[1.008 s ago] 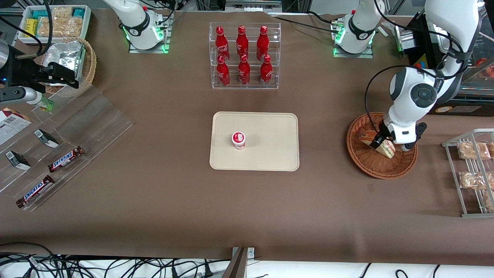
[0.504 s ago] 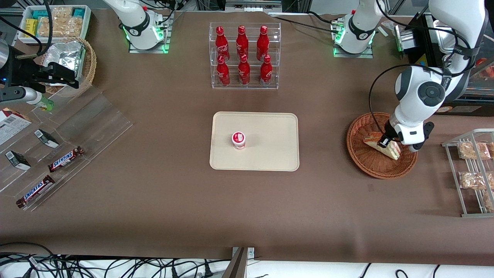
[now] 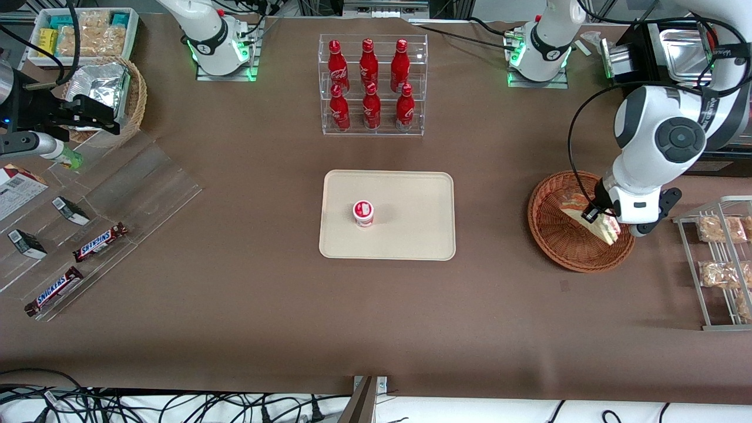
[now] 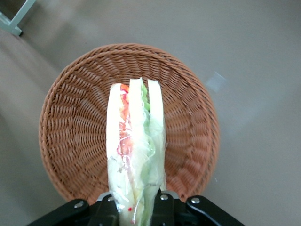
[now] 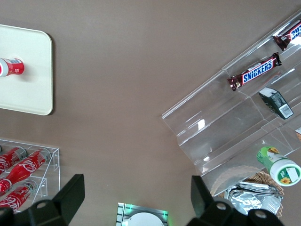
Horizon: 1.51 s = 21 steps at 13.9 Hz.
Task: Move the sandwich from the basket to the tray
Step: 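Carry the held sandwich over to the cream tray beside the cup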
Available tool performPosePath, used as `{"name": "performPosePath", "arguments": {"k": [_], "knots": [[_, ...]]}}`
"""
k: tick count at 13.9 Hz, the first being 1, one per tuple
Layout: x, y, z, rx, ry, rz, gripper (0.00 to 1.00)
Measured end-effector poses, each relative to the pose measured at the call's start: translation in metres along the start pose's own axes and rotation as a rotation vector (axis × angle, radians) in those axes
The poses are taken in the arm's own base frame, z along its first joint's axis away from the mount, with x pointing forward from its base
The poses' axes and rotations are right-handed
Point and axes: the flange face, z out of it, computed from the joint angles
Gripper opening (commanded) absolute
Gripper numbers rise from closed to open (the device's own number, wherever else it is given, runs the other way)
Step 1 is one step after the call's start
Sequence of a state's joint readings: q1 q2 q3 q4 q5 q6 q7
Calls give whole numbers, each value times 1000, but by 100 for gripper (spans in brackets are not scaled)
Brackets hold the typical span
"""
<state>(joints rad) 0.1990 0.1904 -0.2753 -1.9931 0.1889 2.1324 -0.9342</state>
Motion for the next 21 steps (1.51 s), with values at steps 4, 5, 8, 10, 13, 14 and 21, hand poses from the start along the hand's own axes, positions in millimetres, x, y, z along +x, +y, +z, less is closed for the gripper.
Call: {"name": "performPosePath", "arguments": {"k": [4,5,8,10,13,14,21], "knots": [[3,14,-78,-2,-87,185,0],[4,15,-96,-7,-102,239,0],[-18,37,-129,-54,-106,410,0],[-47,58,-136,-98,-132,516,0],[-95,88,-143,-123,-145,638,0],[-111,97,-146,-131,-144,669,0],[-209,168,-112,-158,-120,787,0]]}}
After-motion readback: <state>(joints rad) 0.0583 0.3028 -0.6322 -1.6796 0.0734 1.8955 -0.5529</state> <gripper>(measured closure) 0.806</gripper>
